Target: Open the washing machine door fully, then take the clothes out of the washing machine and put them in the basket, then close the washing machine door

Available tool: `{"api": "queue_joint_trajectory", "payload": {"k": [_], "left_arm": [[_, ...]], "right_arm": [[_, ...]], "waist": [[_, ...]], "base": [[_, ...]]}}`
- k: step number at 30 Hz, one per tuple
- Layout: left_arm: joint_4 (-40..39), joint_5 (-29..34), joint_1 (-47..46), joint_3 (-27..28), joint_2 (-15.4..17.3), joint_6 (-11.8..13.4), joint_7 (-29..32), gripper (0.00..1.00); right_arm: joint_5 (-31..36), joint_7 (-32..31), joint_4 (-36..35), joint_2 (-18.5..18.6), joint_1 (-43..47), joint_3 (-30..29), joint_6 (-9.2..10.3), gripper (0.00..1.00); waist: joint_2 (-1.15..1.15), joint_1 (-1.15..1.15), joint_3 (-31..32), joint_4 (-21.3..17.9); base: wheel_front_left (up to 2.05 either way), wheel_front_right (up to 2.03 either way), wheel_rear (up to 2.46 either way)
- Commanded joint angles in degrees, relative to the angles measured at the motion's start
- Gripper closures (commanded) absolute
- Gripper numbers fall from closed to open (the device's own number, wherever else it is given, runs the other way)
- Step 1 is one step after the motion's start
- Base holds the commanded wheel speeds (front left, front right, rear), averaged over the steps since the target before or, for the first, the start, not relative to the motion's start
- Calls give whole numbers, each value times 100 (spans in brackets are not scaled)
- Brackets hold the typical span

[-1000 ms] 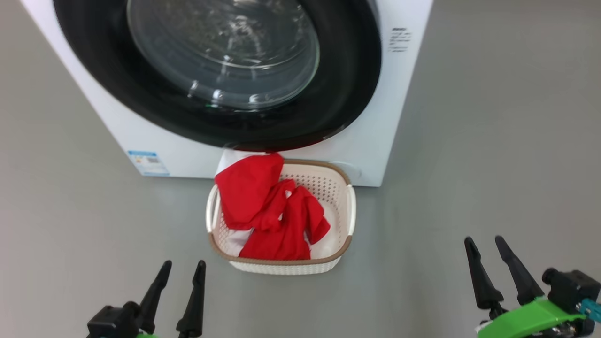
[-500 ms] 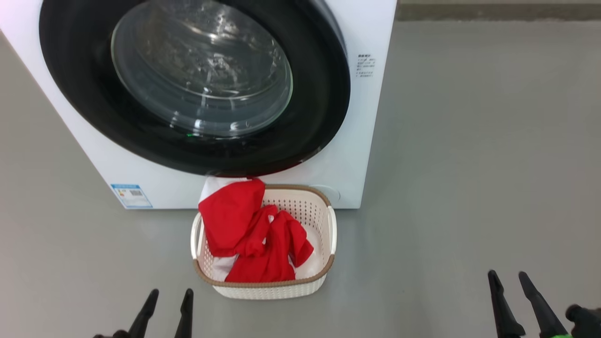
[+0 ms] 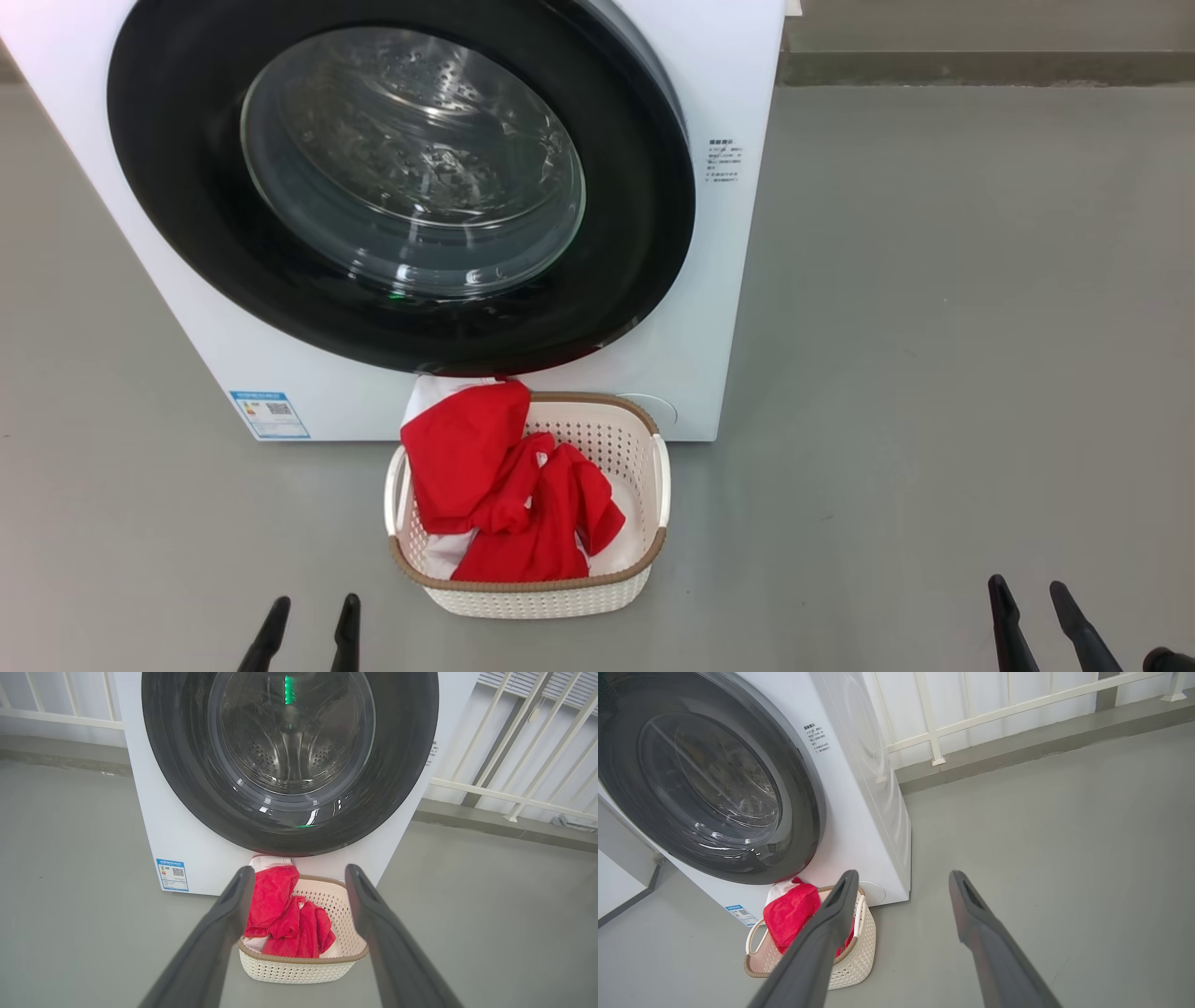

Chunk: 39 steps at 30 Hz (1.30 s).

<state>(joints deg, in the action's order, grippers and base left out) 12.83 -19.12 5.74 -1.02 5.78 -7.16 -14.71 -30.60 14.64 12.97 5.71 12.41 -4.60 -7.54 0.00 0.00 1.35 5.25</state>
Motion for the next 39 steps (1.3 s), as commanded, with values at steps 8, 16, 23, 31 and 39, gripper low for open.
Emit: {"api": "queue_joint_trajectory", "payload": {"k": [8,16,23,31,39], "left_arm": [[-159,4,-101,189,52,-33,-29,0],[-142,-16,-91,205,73,-33,-29,0],[198,-36,31,-53,-60,8,11,100],[304,-411,-21,-35,-123,6,116,100],[293,-879,-100,14,-132,3,249,100]], "right_arm": [[61,36,-158,89,-68,52,5,0],[60,36,-152,40,-93,83,5,0],[-13,-5,193,-152,31,-12,0,100],[-326,-117,293,-217,-57,-16,0,100],[-720,-250,287,-221,-184,-26,1,100]], "waist": [[0,0,19,68],[0,0,-2,94],[0,0,-16,83],[0,13,-11,52],[0,0,-31,13]], "base": [[0,0,0],[0,0,0],[0,0,0],[0,0,0],[0,0,0]]}}
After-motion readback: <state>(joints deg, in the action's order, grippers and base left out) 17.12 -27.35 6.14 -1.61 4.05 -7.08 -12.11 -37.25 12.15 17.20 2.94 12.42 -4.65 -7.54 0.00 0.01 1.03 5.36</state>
